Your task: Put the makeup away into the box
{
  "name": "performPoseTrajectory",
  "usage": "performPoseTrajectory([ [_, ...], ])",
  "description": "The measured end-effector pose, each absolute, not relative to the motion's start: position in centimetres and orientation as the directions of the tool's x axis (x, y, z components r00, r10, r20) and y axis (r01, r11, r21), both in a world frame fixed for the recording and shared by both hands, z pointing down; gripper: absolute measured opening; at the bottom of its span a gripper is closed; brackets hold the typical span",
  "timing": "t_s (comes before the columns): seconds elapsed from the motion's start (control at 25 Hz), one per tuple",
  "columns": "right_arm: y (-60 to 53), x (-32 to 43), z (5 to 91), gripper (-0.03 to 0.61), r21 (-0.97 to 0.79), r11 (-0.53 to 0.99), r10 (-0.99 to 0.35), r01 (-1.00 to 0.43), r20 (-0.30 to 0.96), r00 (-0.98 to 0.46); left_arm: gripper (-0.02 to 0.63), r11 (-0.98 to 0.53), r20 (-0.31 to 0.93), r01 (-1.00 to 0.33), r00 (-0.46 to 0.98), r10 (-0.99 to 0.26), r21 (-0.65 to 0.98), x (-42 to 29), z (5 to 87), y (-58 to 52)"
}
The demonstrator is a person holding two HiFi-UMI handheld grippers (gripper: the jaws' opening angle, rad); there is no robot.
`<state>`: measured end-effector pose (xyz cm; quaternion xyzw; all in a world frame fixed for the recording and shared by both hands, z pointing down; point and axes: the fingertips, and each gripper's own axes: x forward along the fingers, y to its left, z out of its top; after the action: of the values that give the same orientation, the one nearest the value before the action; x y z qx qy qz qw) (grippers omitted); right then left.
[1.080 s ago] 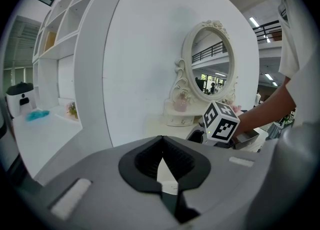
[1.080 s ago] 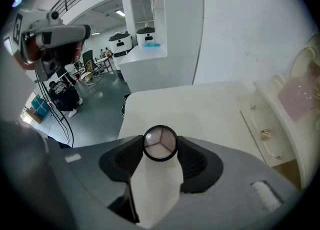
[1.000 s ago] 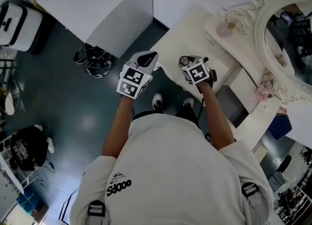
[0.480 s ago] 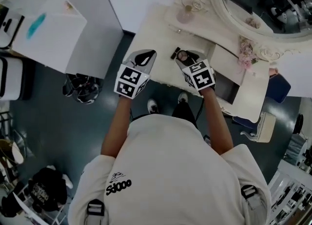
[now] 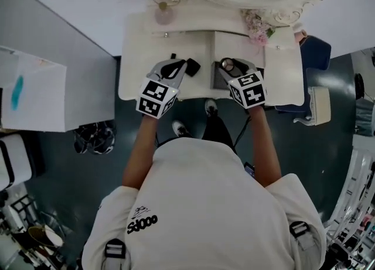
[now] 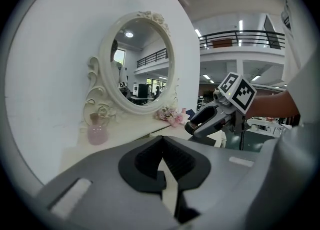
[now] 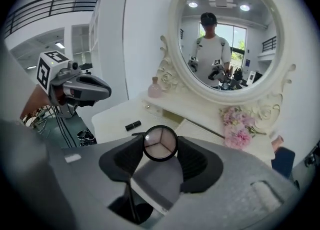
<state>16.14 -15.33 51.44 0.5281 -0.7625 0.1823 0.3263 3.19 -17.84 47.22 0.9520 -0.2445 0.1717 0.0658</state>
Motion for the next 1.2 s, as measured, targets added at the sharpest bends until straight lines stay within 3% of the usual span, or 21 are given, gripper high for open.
performPoseTrajectory([
  [0.32, -13.1, 21.2, 58.4, 0.215, -0.009, 0.297, -0.564, -0.955, 0.806, -0.183, 0.018, -0.897, 0.404, -0.434, 0.837, -0.369, 0.08, 6.9, 49.3, -17.2],
  [0.76, -14.5, 22.2, 66.5, 0.215, -0.037, 0.382, -0.339, -0.924, 0.924, -0.177, 0.018, -0.824, 0.478, -0.557, 0.754, -0.45, 0.104, 3.9, 51.9, -18.1],
  [1.2, -14.6, 21.5, 67.8, 0.236, -0.044, 0.419, -0.301, -0.907, 0.936, -0.184, 0.018, -0.775, 0.478, -0.624, 0.712, -0.515, 0.094, 0.9, 51.8, -18.3],
])
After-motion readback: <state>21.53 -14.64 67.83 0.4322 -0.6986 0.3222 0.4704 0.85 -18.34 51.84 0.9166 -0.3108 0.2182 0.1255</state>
